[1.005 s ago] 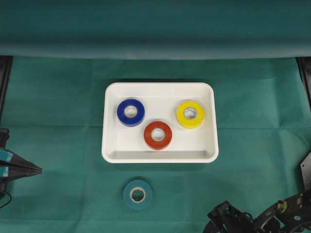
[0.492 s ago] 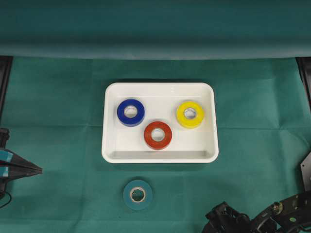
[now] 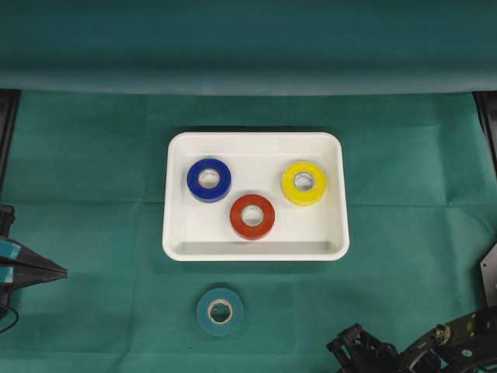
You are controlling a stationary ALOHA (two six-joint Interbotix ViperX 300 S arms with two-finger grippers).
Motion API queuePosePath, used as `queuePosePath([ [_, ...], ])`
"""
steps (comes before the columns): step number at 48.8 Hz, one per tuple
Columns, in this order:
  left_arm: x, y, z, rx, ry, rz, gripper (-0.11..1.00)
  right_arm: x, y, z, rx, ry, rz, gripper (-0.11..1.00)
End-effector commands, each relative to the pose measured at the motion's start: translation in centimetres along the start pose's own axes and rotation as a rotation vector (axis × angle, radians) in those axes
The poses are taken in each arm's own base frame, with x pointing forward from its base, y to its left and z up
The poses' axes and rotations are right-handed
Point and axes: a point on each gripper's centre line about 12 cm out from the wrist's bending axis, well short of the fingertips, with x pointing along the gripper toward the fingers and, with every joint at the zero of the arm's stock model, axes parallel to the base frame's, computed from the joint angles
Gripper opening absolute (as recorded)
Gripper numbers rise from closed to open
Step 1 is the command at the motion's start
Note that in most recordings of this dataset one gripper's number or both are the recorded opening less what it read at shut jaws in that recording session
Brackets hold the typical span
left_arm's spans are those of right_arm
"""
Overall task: Put the tape into the white case with the right arm.
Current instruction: 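Insert a finger into the black roll's hole and close, then lift the black roll and carry it to the tray's lower right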
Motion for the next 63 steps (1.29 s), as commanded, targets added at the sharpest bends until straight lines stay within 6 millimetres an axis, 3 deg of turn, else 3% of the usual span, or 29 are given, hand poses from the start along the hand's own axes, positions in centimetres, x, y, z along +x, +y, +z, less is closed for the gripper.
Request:
queuePosePath([
  [1,0.0,0.0,0.6,0.001,-0.015,0.003,0.00,-0.2,0.1,1.2,0.000,-0.035,0.003,-0.01],
  [11,0.0,0.0,0.6,0.001,-0.015,0.003,0.00,-1.0,-0.1,2.6,-0.004,-0.065,-0.014,-0.01],
  [26,0.0,0.0,0.6,0.001,-0.015,0.001,0.00,-4.0,-0.6,4.9,0.019,-0.055,-0.109,-0.01],
  [43,0.0,0.0,0.5,0.001,-0.012,0.003,0.00,-4.1,-2.0,4.4,0.051,-0.005,-0.165,-0.01],
  [51,0.0,0.0,0.5,0.001,-0.014,0.003,0.00,-4.4,-3.9,4.7,0.088,-0.011,-0.207,-0.01],
  [63,0.0,0.0,0.5,0.002,-0.014,0.003,0.00,-6.0,-9.0,4.7,0.189,-0.010,-0.329,-0.01],
])
